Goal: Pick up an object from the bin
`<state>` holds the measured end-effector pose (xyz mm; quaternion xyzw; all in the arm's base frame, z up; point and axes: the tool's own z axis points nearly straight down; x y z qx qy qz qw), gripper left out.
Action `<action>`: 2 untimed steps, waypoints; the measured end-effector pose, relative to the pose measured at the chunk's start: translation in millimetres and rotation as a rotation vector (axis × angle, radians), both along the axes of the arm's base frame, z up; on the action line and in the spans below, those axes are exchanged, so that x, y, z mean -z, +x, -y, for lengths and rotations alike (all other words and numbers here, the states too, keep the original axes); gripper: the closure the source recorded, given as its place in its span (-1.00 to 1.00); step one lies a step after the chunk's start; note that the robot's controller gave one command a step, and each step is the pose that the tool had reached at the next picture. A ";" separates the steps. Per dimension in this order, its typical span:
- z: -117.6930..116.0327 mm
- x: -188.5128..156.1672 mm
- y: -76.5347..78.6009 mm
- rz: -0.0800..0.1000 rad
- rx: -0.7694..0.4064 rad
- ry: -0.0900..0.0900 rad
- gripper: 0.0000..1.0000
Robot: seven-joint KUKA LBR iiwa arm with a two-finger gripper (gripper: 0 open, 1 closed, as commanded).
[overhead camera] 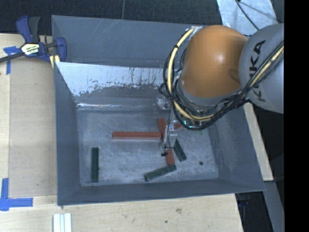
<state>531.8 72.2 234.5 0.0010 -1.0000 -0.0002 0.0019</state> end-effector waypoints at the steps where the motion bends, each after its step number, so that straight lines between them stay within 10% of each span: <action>1: -42.6 162.0 46.1 -0.002 -0.002 0.000 -1.00; 2: -41.7 157.3 48.0 0.005 0.002 0.000 1.00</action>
Offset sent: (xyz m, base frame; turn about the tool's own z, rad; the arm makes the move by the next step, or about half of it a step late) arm 0.0474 0.0423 -0.1575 0.0006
